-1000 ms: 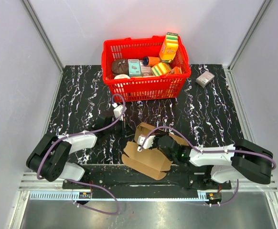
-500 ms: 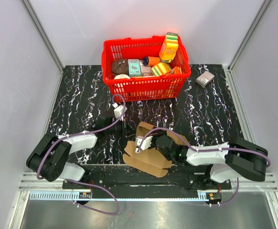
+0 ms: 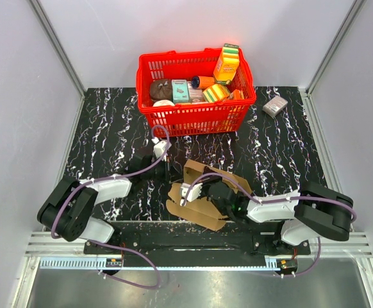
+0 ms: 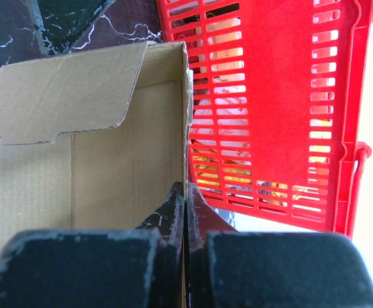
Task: Fold the paper box
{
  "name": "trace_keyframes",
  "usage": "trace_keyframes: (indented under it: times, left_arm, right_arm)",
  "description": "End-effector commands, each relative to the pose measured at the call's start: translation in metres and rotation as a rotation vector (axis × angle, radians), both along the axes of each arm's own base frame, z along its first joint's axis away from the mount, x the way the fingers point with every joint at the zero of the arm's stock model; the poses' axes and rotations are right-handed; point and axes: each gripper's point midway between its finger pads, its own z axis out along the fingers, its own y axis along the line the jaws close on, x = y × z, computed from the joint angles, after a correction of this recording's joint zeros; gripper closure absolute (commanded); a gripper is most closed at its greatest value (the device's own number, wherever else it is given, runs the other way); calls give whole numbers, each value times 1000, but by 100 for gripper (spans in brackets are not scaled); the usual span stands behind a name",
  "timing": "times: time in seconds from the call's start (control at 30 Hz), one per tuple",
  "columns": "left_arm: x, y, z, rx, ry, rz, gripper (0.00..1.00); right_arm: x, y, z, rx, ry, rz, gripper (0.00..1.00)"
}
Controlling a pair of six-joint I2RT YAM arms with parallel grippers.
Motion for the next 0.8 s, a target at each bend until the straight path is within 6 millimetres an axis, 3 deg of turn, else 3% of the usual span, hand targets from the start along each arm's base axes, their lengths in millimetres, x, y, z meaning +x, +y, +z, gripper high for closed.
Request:
trace_keyframes:
  times: [0.0,0.4,0.63,0.77]
  left_arm:
    - [16,-10,21,-32,-93,-11,100]
    - [13,-1,9,5,-96,17,100]
    - [15,5,12,10,-151,38,77]
    - [16,6,14,0,-199,39,70]
  right_arm:
    - [0,3,16,45,-83,-10,100]
    - [-9,5,5,12,-110,-10,96]
    - [-11,6,3,31,-100,-14,94]
    - [-11,6,3,49,-94,-17,93]
